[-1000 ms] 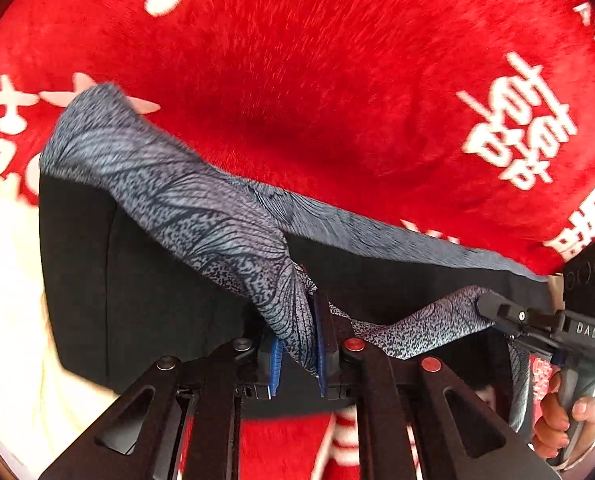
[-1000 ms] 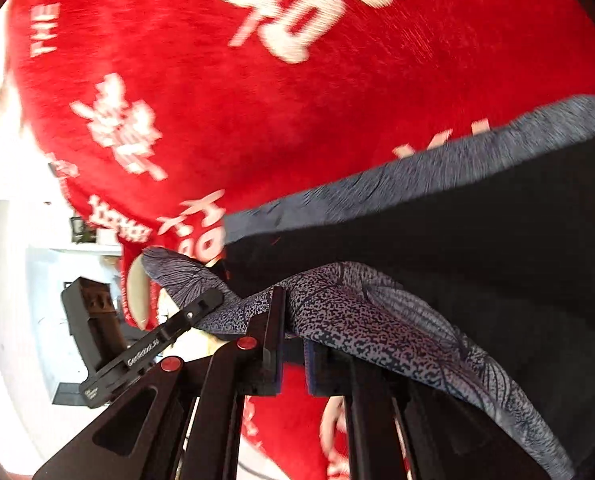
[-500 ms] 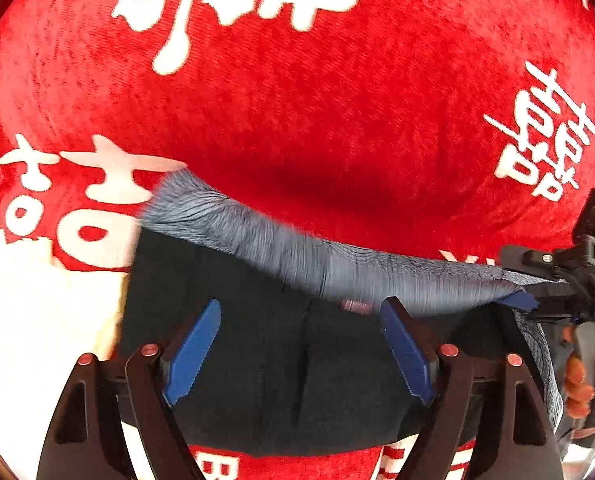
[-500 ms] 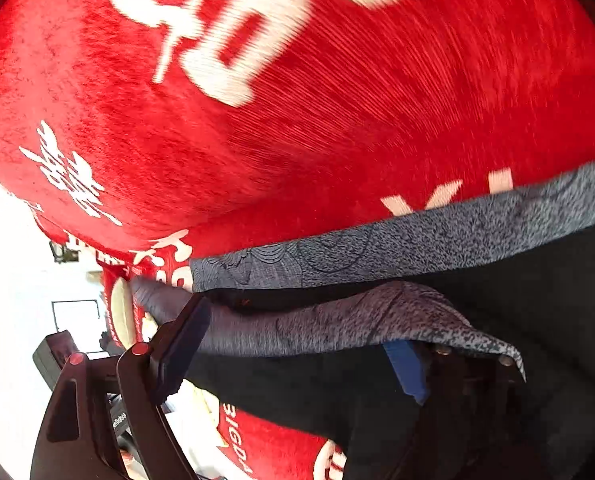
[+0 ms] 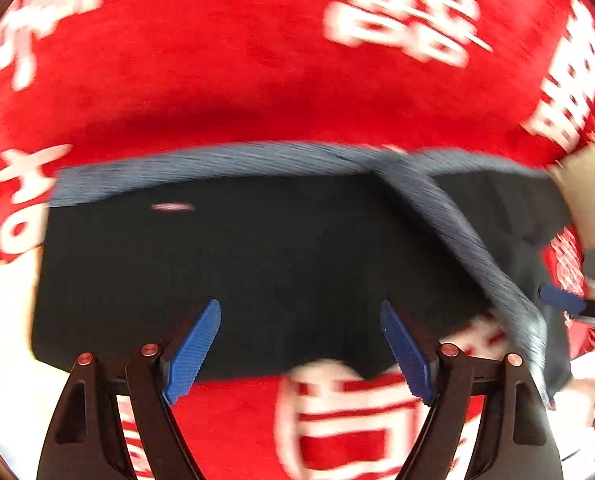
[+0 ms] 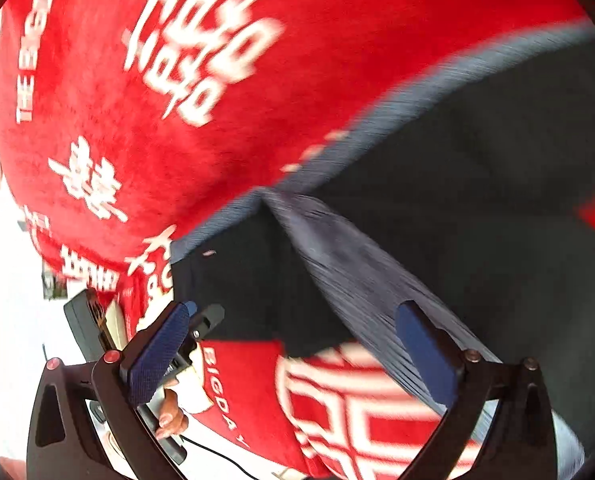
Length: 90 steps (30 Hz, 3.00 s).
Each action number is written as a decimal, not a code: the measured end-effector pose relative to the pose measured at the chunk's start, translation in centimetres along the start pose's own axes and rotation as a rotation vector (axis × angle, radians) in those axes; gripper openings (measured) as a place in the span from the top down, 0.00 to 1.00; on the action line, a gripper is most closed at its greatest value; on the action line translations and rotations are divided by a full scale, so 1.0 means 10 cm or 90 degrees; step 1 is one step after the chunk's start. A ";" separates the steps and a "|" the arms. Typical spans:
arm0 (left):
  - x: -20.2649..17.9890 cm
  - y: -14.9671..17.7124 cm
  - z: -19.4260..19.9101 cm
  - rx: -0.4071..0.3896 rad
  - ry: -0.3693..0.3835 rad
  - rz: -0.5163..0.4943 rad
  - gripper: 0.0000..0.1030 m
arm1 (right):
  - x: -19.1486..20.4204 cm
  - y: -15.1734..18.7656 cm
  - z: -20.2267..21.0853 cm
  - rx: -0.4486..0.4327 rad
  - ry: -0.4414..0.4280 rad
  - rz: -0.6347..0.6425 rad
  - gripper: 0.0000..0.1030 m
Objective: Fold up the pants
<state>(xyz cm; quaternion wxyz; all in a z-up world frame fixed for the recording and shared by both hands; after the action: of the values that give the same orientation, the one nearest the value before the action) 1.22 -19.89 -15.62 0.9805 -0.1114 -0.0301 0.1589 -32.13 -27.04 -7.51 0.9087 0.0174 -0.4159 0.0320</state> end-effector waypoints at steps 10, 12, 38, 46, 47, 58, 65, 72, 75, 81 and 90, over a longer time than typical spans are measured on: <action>-1.61 0.44 0.05 0.073 0.099 -0.053 0.19 | -1.34 1.28 1.53 -0.052 0.130 -0.078 0.00; -1.83 0.56 0.02 0.082 0.081 -0.057 0.19 | -1.61 1.54 1.70 -0.038 0.154 -0.079 0.00; -2.60 0.60 0.37 0.028 0.127 -0.085 0.89 | -1.52 1.41 2.18 -0.078 -0.078 -0.080 0.86; -2.72 -0.20 0.66 -0.019 0.158 -0.069 0.89 | -1.05 0.09 2.68 -0.131 -0.069 0.022 0.86; -2.74 -0.28 0.66 -0.024 0.155 -0.068 0.89 | -1.03 -0.17 2.70 -0.127 -0.059 0.041 0.86; -3.10 -1.16 0.09 -0.018 0.047 -0.025 0.84 | -1.81 -2.24 2.21 -0.020 -0.016 0.024 0.86; -2.76 -1.15 0.27 -0.075 -0.046 0.012 0.42 | -2.30 -2.65 1.83 0.023 0.090 -0.005 0.86; -2.43 -0.83 -0.20 0.000 -0.188 -0.003 0.42 | -1.96 -2.49 2.14 0.004 0.216 0.170 0.26; -2.39 -0.67 -0.40 0.023 -0.212 -0.002 0.42 | -1.89 -2.36 2.08 0.041 0.250 0.232 0.29; -2.38 -0.63 -0.64 0.039 -0.225 0.020 0.42 | -1.97 -2.38 1.66 0.091 0.272 0.240 0.95; -2.31 -0.85 -0.66 0.026 -0.220 0.056 0.42 | -2.00 -2.50 1.96 0.061 0.382 0.227 0.88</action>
<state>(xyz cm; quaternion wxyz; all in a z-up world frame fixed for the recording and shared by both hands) -17.46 -36.42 -20.62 0.9551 -0.0638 -0.1897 0.2186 -58.14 -54.00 -10.03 0.9686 -0.0228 -0.1251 0.2134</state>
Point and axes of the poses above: each gripper's, at about its wrist camera, not at the fingertips, and z roughly against the way its jaws point, x to its left, y to its underside, the point moved 6 cm from there along -z, roughly the way its jaws point, and after that the axes turned 12 degrees about -y, right-handed, at the moved point
